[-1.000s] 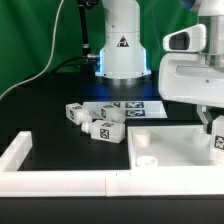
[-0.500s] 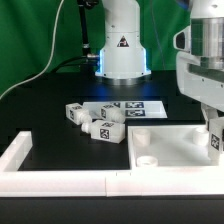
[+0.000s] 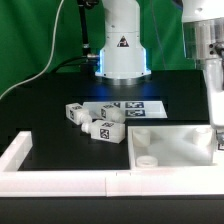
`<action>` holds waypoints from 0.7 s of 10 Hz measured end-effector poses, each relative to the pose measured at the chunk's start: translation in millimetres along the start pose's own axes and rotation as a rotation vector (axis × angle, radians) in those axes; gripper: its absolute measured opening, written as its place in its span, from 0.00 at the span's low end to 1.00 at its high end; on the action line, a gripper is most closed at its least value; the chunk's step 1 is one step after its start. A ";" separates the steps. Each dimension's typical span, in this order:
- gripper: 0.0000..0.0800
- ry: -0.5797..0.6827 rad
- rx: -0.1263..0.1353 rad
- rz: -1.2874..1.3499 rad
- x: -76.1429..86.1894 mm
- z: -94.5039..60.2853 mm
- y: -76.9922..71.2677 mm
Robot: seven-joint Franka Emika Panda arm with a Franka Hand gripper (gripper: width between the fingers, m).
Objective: Assemble one leg
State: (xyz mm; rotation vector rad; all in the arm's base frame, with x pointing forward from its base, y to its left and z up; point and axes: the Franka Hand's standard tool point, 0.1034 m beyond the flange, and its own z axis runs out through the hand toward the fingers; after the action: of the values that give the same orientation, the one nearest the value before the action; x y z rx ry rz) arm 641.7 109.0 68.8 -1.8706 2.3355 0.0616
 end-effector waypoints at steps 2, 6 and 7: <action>0.61 0.011 0.006 -0.256 -1.5 2.0 1.0; 0.80 0.010 -0.007 -0.714 -14.0 8.4 14.1; 0.81 0.010 -0.008 -0.775 -12.6 8.4 13.5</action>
Offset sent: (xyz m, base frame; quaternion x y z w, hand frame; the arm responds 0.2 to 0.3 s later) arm -0.0101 0.0310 -0.0035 -0.0207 -0.0307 -0.4462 0.8942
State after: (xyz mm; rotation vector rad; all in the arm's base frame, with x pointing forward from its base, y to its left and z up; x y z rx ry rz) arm 632.0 125.2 61.4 -2.6214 1.4605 -0.0281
